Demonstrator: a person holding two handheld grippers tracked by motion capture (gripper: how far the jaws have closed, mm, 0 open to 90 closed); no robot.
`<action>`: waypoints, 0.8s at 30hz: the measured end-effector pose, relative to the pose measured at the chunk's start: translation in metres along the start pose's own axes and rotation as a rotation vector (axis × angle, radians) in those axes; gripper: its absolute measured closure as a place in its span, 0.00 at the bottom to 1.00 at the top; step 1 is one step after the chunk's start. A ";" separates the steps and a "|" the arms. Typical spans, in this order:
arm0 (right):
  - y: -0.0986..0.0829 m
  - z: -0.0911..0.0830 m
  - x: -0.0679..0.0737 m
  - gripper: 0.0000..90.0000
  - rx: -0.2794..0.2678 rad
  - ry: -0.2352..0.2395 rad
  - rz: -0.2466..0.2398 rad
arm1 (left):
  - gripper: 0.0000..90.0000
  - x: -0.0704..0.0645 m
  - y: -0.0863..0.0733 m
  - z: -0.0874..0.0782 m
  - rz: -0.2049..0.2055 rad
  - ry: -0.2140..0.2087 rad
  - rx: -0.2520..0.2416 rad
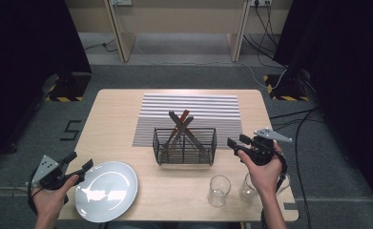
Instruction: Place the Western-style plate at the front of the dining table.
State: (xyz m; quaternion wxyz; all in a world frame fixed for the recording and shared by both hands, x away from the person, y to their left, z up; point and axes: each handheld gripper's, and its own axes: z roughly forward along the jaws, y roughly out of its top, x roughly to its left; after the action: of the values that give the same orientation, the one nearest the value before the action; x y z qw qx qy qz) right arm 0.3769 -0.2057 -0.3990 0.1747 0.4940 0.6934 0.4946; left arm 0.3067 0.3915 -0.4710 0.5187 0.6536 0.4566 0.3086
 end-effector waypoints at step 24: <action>0.015 0.016 0.049 0.47 -0.001 0.123 -0.077 | 0.24 -0.006 -0.007 -0.006 0.007 -0.025 0.047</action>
State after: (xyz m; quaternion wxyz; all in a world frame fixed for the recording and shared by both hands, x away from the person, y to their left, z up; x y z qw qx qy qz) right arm 0.3741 -0.1553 -0.3809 0.1511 0.4356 0.7211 0.5172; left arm 0.2973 0.3884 -0.4758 0.5080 0.6708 0.4550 0.2915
